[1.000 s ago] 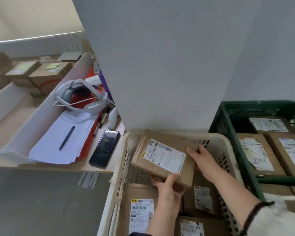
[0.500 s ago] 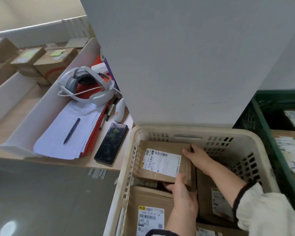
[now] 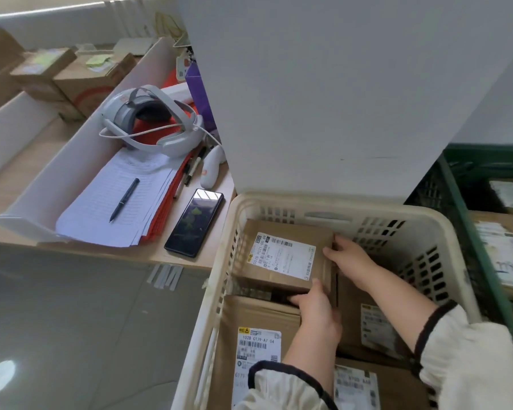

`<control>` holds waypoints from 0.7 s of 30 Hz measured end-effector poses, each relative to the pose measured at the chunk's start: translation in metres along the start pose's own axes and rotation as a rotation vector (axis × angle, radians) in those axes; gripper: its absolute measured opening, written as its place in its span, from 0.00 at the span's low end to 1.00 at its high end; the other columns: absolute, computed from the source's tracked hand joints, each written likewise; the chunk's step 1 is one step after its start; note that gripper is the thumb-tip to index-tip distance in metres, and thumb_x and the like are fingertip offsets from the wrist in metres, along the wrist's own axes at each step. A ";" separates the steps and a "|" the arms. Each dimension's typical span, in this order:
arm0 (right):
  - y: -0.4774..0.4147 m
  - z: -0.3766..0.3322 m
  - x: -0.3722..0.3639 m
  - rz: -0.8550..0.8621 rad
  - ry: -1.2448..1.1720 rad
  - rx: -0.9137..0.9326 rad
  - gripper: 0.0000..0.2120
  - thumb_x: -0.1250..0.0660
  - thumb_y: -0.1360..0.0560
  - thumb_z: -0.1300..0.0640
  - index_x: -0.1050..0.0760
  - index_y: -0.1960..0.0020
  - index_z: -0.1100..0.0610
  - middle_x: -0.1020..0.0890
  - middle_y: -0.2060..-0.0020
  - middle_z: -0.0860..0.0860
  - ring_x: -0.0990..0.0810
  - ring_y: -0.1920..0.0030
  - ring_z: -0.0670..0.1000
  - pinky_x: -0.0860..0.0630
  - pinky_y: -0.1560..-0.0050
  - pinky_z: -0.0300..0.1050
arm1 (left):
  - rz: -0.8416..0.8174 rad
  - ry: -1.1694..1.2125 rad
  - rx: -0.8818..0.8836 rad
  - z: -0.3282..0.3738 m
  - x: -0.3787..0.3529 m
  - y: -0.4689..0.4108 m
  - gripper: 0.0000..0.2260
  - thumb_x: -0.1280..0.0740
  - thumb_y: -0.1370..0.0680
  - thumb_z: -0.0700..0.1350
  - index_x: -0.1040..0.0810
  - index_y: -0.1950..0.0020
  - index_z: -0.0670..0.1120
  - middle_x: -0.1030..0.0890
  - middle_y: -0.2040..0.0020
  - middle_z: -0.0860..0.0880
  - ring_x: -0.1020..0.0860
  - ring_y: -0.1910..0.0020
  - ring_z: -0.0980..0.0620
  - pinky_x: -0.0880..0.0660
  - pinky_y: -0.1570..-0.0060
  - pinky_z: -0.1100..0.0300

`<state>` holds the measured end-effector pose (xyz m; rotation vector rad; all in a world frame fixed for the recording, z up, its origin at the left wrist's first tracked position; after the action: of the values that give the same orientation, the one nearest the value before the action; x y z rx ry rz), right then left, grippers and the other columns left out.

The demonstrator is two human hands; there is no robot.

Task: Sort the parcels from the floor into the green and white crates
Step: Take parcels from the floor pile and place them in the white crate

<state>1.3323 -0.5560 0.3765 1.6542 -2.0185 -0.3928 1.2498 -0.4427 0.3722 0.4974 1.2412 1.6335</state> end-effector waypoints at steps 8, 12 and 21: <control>0.120 0.058 -0.017 -0.034 -0.035 -0.260 0.24 0.37 0.22 0.51 0.36 0.28 0.53 0.27 0.33 0.53 0.26 0.37 0.54 0.26 0.51 0.46 | -0.242 -0.743 -0.579 0.061 0.096 0.110 0.14 0.36 0.20 0.43 0.27 0.39 0.60 0.22 0.43 0.63 0.24 0.41 0.64 0.26 0.50 0.72; 0.197 0.105 -0.065 -0.215 -0.129 -0.400 0.26 0.36 0.22 0.49 0.37 0.26 0.49 0.30 0.31 0.51 0.28 0.35 0.54 0.29 0.40 0.52 | -0.090 -1.344 -0.681 0.057 0.170 0.090 0.24 0.39 0.20 0.44 0.40 0.24 0.52 0.37 0.28 0.61 0.38 0.29 0.62 0.39 0.32 0.67; 0.237 0.107 -0.126 -0.269 -0.227 -0.381 0.24 0.42 0.20 0.58 0.40 0.25 0.50 0.37 0.26 0.48 0.39 0.27 0.52 0.37 0.32 0.55 | -0.020 -1.704 -0.664 0.031 0.204 0.053 0.32 0.43 0.20 0.39 0.55 0.22 0.54 0.60 0.22 0.55 0.62 0.23 0.50 0.55 0.26 0.55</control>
<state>1.0956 -0.3904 0.3854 1.6926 -1.7293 -1.0340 1.1623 -0.2494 0.3851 1.0429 -0.5336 0.8819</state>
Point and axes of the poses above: each hand's wrist, its own y-axis away from the middle knuckle, its own x-axis out of the back of the hand, z = x × y, the point moved 8 cm from there along -y, towards the middle knuckle
